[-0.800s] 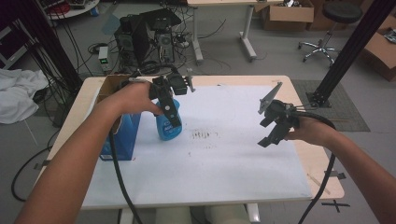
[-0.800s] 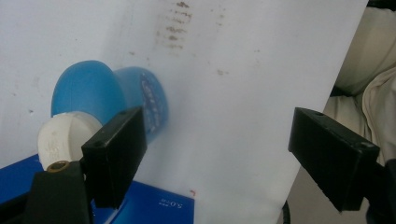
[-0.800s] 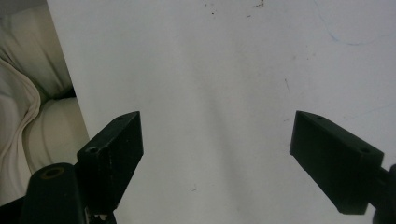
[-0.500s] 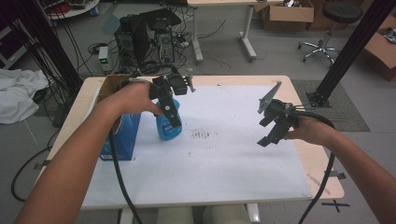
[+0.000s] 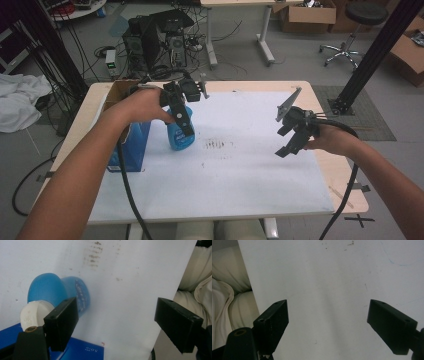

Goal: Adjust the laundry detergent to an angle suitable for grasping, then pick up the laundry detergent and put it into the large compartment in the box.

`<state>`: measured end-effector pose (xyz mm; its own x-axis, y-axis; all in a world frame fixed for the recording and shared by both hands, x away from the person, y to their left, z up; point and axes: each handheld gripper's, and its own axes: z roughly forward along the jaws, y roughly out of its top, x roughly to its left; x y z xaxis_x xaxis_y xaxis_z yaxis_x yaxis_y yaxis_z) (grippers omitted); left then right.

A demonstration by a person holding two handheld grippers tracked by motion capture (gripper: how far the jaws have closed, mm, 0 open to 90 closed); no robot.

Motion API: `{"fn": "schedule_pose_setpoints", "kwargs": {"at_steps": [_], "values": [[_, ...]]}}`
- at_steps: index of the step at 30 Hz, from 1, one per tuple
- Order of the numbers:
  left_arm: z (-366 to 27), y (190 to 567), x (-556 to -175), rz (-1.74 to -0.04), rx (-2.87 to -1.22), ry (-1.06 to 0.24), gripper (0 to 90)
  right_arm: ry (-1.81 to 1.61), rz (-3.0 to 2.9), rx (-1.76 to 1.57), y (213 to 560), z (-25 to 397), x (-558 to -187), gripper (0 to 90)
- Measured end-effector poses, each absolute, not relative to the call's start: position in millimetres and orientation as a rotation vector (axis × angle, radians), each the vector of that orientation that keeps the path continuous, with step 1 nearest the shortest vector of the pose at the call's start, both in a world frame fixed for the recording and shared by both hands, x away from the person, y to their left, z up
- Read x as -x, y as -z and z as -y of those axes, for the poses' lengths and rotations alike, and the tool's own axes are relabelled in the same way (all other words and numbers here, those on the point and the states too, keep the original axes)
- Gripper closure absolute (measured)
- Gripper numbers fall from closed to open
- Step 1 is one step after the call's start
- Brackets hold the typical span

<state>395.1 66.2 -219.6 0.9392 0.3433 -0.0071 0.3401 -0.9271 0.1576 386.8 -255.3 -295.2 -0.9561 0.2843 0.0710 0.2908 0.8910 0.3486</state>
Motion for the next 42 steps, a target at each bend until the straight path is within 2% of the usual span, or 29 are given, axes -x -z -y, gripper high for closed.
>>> {"fn": "schedule_pose_setpoints", "kwargs": {"at_steps": [36,42], "values": [[-71,208,-396,-0.545,-2.899,-0.061,19.7,0.562,3.045,0.449,295,250,-386,17.1],[-74,198,-401,-0.614,-2.870,-0.072,19.6,0.567,3.048,0.456,294,252,-386,17.1]]}}
